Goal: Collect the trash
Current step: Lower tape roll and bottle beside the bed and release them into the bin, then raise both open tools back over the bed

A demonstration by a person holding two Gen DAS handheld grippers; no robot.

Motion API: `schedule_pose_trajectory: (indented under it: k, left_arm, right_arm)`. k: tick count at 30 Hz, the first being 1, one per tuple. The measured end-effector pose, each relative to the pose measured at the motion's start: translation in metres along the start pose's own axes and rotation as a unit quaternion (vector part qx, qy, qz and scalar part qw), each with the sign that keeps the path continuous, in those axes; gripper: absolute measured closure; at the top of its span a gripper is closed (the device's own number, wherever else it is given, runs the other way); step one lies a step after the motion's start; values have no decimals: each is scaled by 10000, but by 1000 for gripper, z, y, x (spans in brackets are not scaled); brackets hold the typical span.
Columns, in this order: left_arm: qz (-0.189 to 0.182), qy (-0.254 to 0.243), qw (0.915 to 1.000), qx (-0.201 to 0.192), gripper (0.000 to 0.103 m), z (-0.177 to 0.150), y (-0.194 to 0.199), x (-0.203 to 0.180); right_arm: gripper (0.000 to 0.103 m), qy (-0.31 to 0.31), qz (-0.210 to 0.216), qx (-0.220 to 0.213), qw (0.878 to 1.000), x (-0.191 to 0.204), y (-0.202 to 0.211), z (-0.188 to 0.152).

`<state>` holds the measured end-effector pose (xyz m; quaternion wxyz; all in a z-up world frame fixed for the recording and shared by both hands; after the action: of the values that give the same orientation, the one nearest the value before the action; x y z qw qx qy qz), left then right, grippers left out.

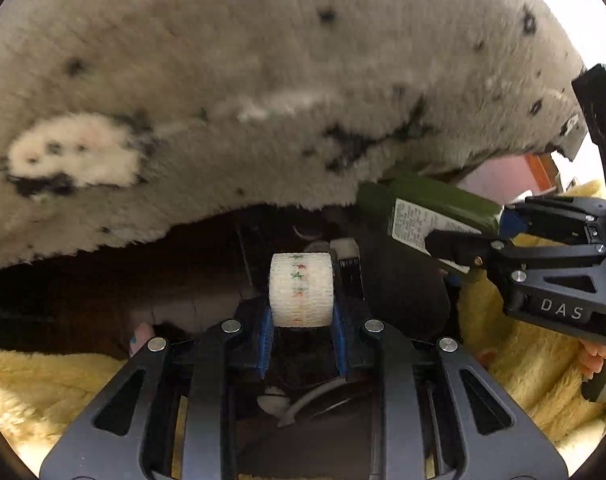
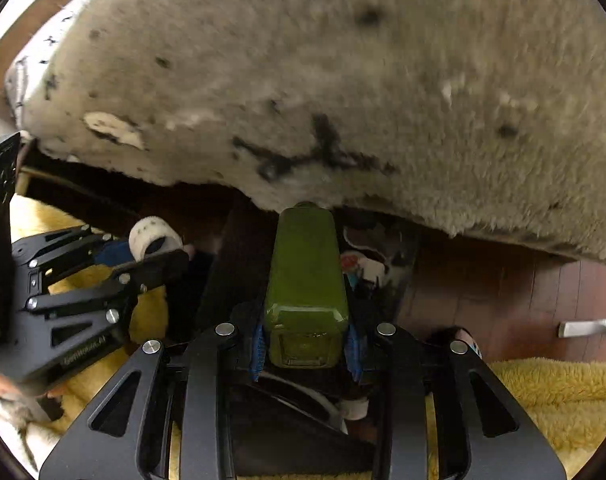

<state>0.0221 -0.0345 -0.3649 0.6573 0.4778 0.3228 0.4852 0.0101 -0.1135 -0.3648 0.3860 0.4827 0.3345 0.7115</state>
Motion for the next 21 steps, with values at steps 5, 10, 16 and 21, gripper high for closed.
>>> schedule_pose_trajectory:
  k: [5,10,16,21]
  left_arm:
    - [-60,-74,9994,342,80,-5,-20,-3]
    - [-123,-62,9990,434,80,-16,-23,-6]
    - [-107,-30,9989,451,69,-19,-25,-7]
    - [13,124,9991,403,42,-16,-27,1]
  right_arm:
    - [71,-222,7,75,9997,-5,-8,0]
    - [70,-333,19,115,9994,-11,-14,2]
    - [63,-422,-82,59,9991,-17,-13,10]
    - [49,-532,-169,-198,9982,-27,1,15]
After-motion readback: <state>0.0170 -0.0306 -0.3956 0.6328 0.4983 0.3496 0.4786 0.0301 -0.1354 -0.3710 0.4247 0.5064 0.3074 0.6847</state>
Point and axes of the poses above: each gripper's, at about its wrist camera, not at the fingertips, and y roughly against the way its jaws point, x to its left, z to its top, the point moved 10 cm from there along -y, roughly the way its jaws point, and after that the axes turned 11 degrees about z, right-handed, at the moved point
